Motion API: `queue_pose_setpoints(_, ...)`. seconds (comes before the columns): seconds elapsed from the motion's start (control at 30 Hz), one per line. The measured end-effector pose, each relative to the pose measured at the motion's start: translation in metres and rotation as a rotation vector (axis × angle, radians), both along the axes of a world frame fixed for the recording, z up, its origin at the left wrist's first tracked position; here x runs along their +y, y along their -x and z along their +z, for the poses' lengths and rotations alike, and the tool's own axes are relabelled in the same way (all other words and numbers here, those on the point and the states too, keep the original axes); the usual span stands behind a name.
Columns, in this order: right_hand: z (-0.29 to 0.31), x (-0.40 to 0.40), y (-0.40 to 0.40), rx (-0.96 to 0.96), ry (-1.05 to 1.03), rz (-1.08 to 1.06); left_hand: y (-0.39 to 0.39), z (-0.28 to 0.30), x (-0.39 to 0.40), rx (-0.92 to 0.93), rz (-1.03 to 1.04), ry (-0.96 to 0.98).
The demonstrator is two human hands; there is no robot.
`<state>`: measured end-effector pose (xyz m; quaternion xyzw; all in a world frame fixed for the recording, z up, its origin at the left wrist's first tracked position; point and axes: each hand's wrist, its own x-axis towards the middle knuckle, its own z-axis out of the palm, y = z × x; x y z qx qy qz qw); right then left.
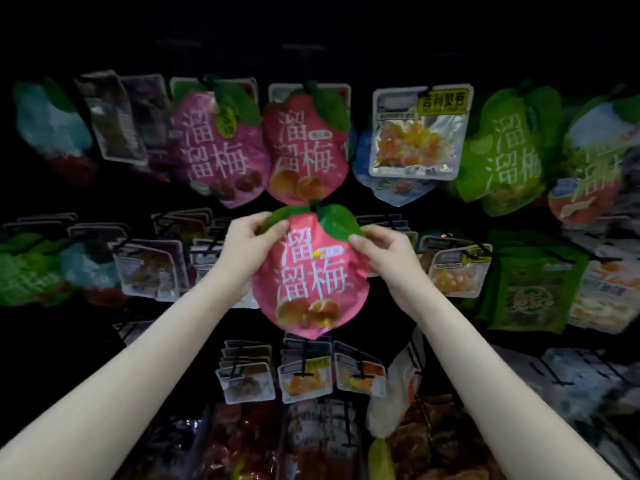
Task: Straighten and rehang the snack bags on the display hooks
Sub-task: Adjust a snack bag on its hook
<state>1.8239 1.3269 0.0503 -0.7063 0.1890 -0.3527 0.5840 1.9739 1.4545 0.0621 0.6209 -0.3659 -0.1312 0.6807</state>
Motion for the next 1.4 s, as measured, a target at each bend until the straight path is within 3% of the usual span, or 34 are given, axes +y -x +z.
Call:
queue_pose_setpoints(0.17, 0.012, 0.038, -0.026, -0.053, -0.131, 0.029, -0.024, 0.02, 0.014, 0.206, -0.079, 0.069)
queue_pose_setpoints(0.27, 0.01, 0.052, -0.031, -0.016, -0.069, 0.02, -0.035, 0.014, 0.015, 0.216, -0.101, 0.021)
queue_pose_setpoints(0.43, 0.023, 0.042, -0.025, 0.158, 0.261, -0.222, -0.051, 0.014, 0.008, -0.194, -0.013, -0.189)
queue_pose_setpoints(0.53, 0.037, 0.025, -0.013, 0.098, 0.312, -0.368, -0.056, 0.029, 0.009, -0.433, 0.121, -0.155)
queue_pose_setpoints(0.73, 0.065, -0.007, 0.0, 0.07, 0.399, -0.531, -0.046, 0.052, -0.017, -0.888, 0.068, -0.107)
queue_pose_setpoints(0.83, 0.07, -0.018, 0.002, 0.064, 0.406, -0.454, -0.048, 0.08, -0.042, -0.887, 0.159, -0.036)
queue_pose_setpoints(1.07, 0.078, -0.037, 0.01, 0.022, 0.435, -0.325, -0.054, 0.122, -0.093, -0.849, 0.279, -0.202)
queue_pose_setpoints(1.2, 0.087, -0.038, 0.016, -0.006, 0.57, -0.23, -0.066, 0.127, -0.087, -0.751, 0.226, -0.049)
queue_pose_setpoints(1.4, 0.1, -0.03, 0.007, -0.051, 0.617, -0.097, -0.067, 0.134, -0.079, -0.729, 0.155, -0.016)
